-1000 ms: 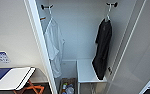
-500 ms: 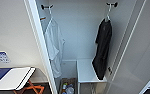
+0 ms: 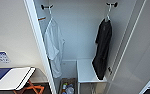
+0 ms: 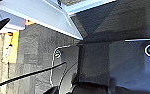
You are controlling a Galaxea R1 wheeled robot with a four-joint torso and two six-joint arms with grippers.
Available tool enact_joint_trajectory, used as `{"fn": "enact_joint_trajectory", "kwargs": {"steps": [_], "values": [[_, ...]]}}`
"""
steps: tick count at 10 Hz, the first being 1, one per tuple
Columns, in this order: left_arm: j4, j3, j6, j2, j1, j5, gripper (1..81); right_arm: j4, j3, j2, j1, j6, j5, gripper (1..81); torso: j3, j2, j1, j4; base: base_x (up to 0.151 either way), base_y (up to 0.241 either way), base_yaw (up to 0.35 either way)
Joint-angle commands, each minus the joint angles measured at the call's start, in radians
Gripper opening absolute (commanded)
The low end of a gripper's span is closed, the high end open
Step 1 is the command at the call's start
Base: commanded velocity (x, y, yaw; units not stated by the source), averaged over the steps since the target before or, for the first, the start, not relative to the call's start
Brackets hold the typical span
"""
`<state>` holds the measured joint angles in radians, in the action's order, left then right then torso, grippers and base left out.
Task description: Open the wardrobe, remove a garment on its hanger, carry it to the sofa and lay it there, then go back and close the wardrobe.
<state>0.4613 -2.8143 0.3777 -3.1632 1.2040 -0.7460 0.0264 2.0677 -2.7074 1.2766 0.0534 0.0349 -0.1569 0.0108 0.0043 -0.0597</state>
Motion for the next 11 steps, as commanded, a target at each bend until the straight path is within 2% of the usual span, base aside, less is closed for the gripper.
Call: {"fn": "enact_joint_trajectory", "kwargs": {"steps": [1, 3, 4, 5, 6, 8, 9, 11], "values": [[0.105, -0.004, -0.014, 0.041, -0.048, -0.019, 81.1, -0.011, -0.026, 0.01, -0.068, -0.001, 0.054, 81.1, 0.0, 0.0, 0.0, 0.0, 0.0, 0.0, 0.0], [0.137, -0.004, -0.013, 0.061, -0.033, -0.021, 81.1, -0.01, -0.015, -0.001, -0.068, -0.001, 0.054, 81.1, 0.0, 0.0, 0.0, 0.0, 0.0, 0.0, 0.0], [0.195, -0.004, -0.014, 0.07, -0.013, -0.018, 81.1, -0.008, -0.014, -0.004, -0.07, -0.001, 0.054, 81.1, 0.0, 0.0, 0.0, 0.0, 0.0, 0.0, 0.0], [0.212, 0.001, -0.013, 0.098, 0.015, -0.018, 81.1, -0.006, -0.012, -0.004, -0.07, -0.001, 0.054, 81.1, 0.0, 0.0, 0.0, 0.0, 0.0, 0.0, 0.0], [0.188, 0.001, -0.016, 0.12, 0.044, -0.018, 81.1, -0.005, -0.012, -0.005, -0.07, -0.001, 0.054, 81.1, 0.0, 0.0, 0.0, 0.0, 0.0, 0.0, 0.0], [-0.194, 0.001, -0.019, 0.147, 0.098, -0.006, 81.1, -0.002, 0.005, -0.013, -0.068, -0.001, 0.054, 81.1, 0.0, 0.0, 0.0, 0.0, 0.0, 0.0, 0.0], [-0.338, 0.002, -0.013, 0.153, 0.116, 0.014, 81.1, 0.001, 0.021, -0.024, -0.067, -0.004, 0.054, 81.1, 0.0, 0.0, 0.0, 0.0, 0.0, 0.0, 0.0], [-0.519, 0.015, -0.006, 0.169, 0.139, 0.065, 81.1, 0.007, 0.064, -0.056, -0.064, -0.014, 0.066, 81.1, 0.0, 0.0, 0.0, 0.0, 0.0, 0.0, 0.0]]}}
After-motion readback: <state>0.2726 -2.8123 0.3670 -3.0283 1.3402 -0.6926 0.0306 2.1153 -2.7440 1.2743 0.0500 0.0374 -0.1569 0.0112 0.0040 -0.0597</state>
